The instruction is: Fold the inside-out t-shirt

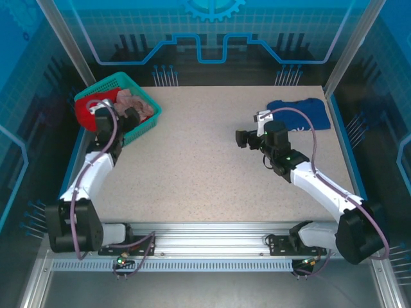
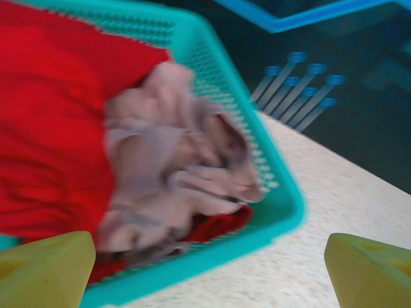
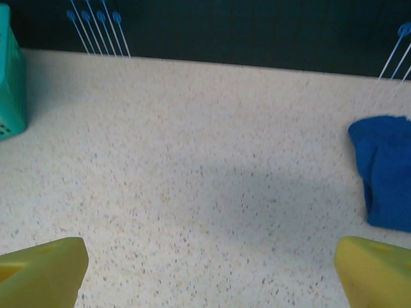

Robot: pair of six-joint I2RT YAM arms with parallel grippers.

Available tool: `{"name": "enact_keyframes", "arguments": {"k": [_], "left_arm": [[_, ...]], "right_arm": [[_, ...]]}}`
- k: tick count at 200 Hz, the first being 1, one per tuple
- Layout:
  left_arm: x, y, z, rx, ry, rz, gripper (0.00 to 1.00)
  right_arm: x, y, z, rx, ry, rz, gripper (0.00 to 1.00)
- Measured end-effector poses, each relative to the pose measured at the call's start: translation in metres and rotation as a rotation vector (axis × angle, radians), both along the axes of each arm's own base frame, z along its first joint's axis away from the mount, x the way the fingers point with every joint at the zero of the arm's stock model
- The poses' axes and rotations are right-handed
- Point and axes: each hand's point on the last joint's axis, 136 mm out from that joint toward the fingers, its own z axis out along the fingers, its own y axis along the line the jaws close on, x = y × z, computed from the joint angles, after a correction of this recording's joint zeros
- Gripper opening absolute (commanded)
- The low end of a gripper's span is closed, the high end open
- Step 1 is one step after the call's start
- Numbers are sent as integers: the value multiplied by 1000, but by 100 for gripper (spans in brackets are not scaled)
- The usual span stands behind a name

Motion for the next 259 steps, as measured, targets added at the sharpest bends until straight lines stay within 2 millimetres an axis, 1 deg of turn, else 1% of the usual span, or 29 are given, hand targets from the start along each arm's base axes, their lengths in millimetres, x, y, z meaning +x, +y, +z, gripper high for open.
{"name": "enact_keyframes", "arguments": {"k": [20, 35, 50, 77, 86, 97, 110, 121, 142, 155, 163, 177, 185, 193, 220, 228, 239, 259], "left_arm": [[4, 36, -22, -26, 109, 87, 93], [10, 53, -33, -39, 169, 121, 94], [16, 68, -39, -51, 203, 147, 94], [20, 104, -42, -72, 238, 216, 95], [24, 118, -41, -76, 242, 239, 99], [30, 134, -43, -77, 256, 262, 99], [41, 150, -47, -75, 275, 281, 95], [52, 158, -54, -74, 299, 284, 91], [69, 165, -75, -69, 359, 263, 87], [73, 166, -88, -61, 404, 250, 84], [74, 166, -96, -50, 438, 243, 80], [75, 165, -103, -26, 480, 227, 69], [77, 164, -104, -9, 496, 218, 64], [79, 164, -103, 9, 505, 212, 62], [80, 164, -95, 79, 534, 208, 58], [80, 164, -92, 99, 541, 208, 54], [80, 165, -89, 128, 552, 204, 44], [79, 168, -84, 164, 564, 204, 32]], "right_arm": [[0, 4, -21, -15, 64, 6, 100], [0, 7, -33, -25, 105, 11, 100], [-1, 9, -42, -34, 138, 17, 100], [2, 15, -42, -30, 157, 24, 100], [3, 16, -42, -28, 158, 27, 100], [4, 18, -44, -25, 166, 32, 100], [6, 21, -49, -27, 180, 38, 100], [8, 22, -55, -33, 195, 38, 100], [11, 24, -67, -43, 222, 41, 100], [11, 25, -72, -47, 234, 42, 100], [11, 25, -74, -48, 239, 44, 100], [12, 26, -75, -48, 244, 47, 100], [13, 27, -76, -47, 246, 50, 100], [14, 28, -77, -45, 249, 52, 100], [16, 31, -83, -42, 269, 55, 100], [17, 32, -86, -42, 274, 56, 100], [17, 33, -89, -40, 283, 59, 100], [18, 36, -92, -36, 295, 64, 100]]}}
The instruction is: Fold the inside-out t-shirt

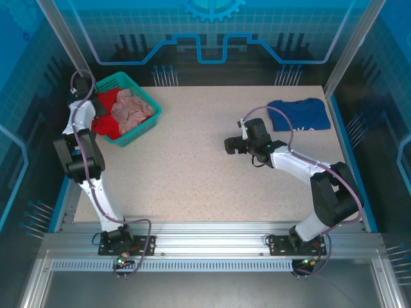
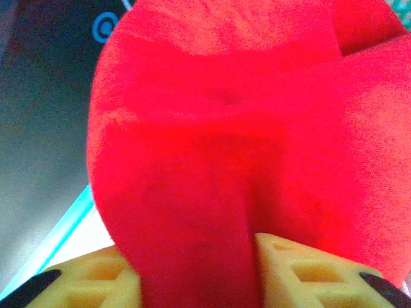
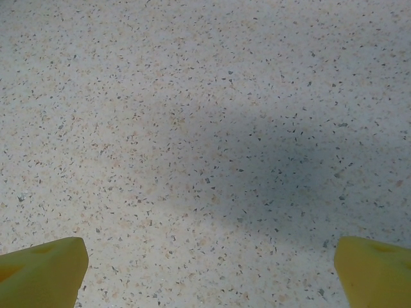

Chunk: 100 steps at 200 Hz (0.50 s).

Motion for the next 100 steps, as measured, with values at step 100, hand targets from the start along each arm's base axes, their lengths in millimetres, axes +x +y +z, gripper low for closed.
{"name": "enact_keyframes", "arguments": {"k": [100], "left_arm": [[17, -7, 45, 167, 1, -62, 0]], "right_arm": [[4, 5, -1, -1, 26, 3, 100]]}}
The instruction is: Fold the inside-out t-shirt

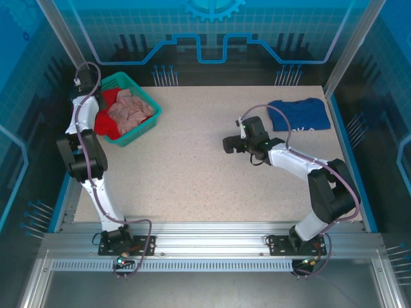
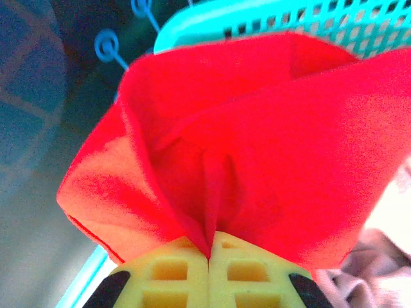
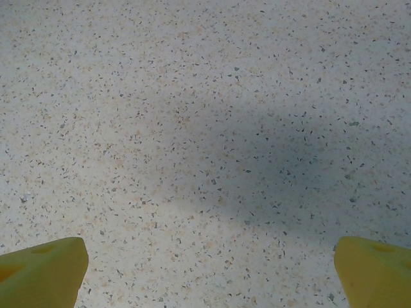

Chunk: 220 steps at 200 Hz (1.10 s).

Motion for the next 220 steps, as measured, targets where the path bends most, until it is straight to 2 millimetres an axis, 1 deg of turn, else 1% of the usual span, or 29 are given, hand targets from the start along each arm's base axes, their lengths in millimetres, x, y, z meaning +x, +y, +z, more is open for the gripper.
{"name": "enact_keyframes", "arguments": {"k": [7, 21, 24, 30, 31, 34, 43, 44, 49, 52, 54, 58, 63, 64, 66, 71, 75, 80, 90, 96, 110, 121, 128, 143, 161, 175, 201, 216, 220], "left_arm": [[3, -3, 13, 26, -20, -4, 0], [7, -16, 51, 90, -83, -31, 0], [8, -22, 65, 105, -108, -45, 0], [9, -31, 85, 127, -148, -63, 0], [9, -34, 92, 133, -162, -71, 0], [9, -40, 103, 143, -186, -81, 0], [7, -62, 145, 169, -275, -126, 0], [6, -68, 154, 172, -296, -138, 0], [3, -82, 176, 178, -346, -167, 0], [0, -96, 196, 181, -392, -196, 0], [-1, -101, 202, 183, -408, -204, 0], [-7, -119, 226, 187, -465, -246, 0], [-13, -137, 249, 188, -520, -285, 0], [-16, -144, 257, 189, -537, -300, 0], [-18, -150, 264, 191, -555, -312, 0], [-28, -172, 292, 191, -623, -364, 0], [-35, -187, 307, 192, -661, -397, 0], [-46, -209, 331, 192, -725, -450, 0], [-67, -244, 369, 184, -830, -544, 0], [-78, -261, 386, 175, -883, -591, 0], [-99, -289, 416, 157, -969, -679, 0], [-108, -306, 429, 142, -1005, -734, 0], [-111, -317, 432, 126, -1017, -771, 0], [-110, -346, 426, 78, -1005, -868, 0], [-106, -389, 404, -29, -958, -1005, 0], [-106, -422, 388, -128, -920, -1107, 0], [-113, -479, 358, -310, -852, -1259, 0], [-113, -501, 337, -395, -806, -1301, 0], [-111, -507, 328, -415, -788, -1309, 4]], "right_arm": [[0, 0, 1, 0, 0, 0, 100], [0, -1, 5, -1, -2, -2, 100], [-1, -1, 6, -1, -4, -3, 100], [-1, -2, 9, -2, -8, -4, 100], [-2, -2, 9, -3, -8, -5, 100], [-2, -3, 11, -2, -10, -6, 100], [-3, -4, 17, -2, -22, -10, 100], [-3, -5, 18, -3, -24, -11, 100], [-3, -6, 22, -5, -30, -14, 100], [-3, -7, 25, -7, -37, -16, 100], [-4, -7, 27, -6, -41, -17, 100], [-4, -8, 31, -7, -48, -19, 100], [-4, -9, 36, -7, -56, -20, 100], [-4, -10, 37, -8, -59, -21, 100], [-4, -10, 39, -8, -63, -22, 100], [-4, -11, 46, -8, -75, -24, 100], [-4, -12, 50, -7, -83, -26, 100], [-4, -14, 57, -5, -96, -31, 100], [-5, -19, 70, 2, -120, -40, 100], [-5, -22, 76, 6, -132, -47, 100], [-7, -34, 92, 13, -163, -70, 100], [-10, -45, 103, 17, -182, -90, 100], [-11, -52, 111, 21, -195, -105, 100], [-15, -68, 127, 32, -227, -140, 100], [-21, -86, 144, 41, -260, -178, 100], [-25, -96, 151, 39, -271, -200, 100], [-32, -116, 153, 26, -266, -244, 100], [-35, -126, 153, 16, -259, -269, 100], [-36, -129, 153, 11, -259, -275, 100]]}}
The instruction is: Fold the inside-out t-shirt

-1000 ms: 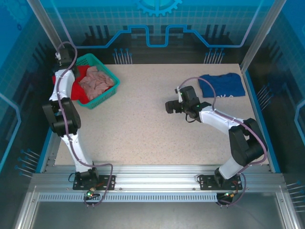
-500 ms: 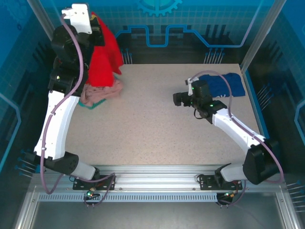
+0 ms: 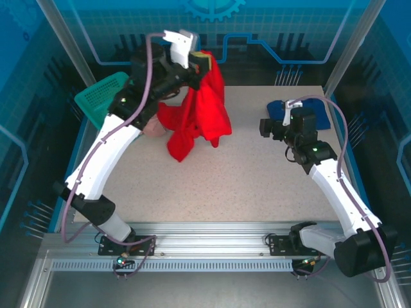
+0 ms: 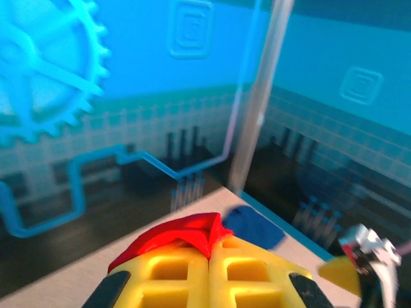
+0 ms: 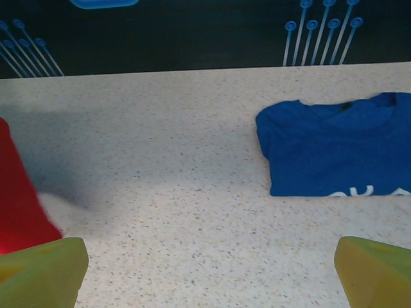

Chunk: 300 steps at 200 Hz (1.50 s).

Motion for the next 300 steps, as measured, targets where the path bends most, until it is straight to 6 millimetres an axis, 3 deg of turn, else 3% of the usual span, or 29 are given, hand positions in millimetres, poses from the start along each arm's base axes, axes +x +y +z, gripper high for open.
{"name": "enact_keyframes", "arguments": {"k": [6, 19, 28, 44, 58, 71, 88, 96, 109, 135, 162, 190, 216, 254, 279, 300], "left_arm": [[3, -6, -13, 0, 29, -12, 14], [14, -16, -51, 24, 109, -26, 55], [25, -21, -78, 49, 165, -24, 65], [44, -20, -131, 104, 275, 7, 74], [57, 5, -178, 130, 381, 73, 80], [72, 53, -220, 127, 491, 190, 84], [93, 135, -263, 134, 615, 401, 84], [101, 168, -275, 138, 647, 492, 84], [108, 199, -290, 164, 682, 592, 85], [104, 217, -314, 262, 714, 697, 92], [96, 241, -329, 341, 727, 796, 94], [88, 280, -339, 375, 761, 888, 88], [88, 305, -351, 390, 794, 939, 54], [92, 318, -365, 406, 827, 953, 0], [102, 341, -350, 380, 801, 996, 0], [112, 386, -329, 333, 759, 1102, 0]], "right_arm": [[-1, -3, 0, -3, 2, -8, 100], [-3, -5, 0, -8, 6, -12, 100], [-4, -4, -1, -8, 9, -9, 100], [-4, -3, -3, -5, 17, -3, 100], [-5, 0, -7, -1, 25, 9, 100], [-7, 4, -17, 2, 41, 25, 100], [-8, 15, -31, 10, 74, 57, 100], [-6, 21, -38, 12, 93, 74, 100], [-4, 32, -47, 13, 117, 100, 100], [-3, 52, -59, 12, 146, 154, 100], [-1, 61, -60, 18, 141, 174, 100], [1, 63, -68, 17, 159, 174, 100], [3, 65, -74, 16, 174, 176, 100], [4, 71, -80, 16, 188, 188, 100], [4, 71, -80, 15, 188, 187, 100], [4, 71, -80, 14, 188, 185, 100]]}}
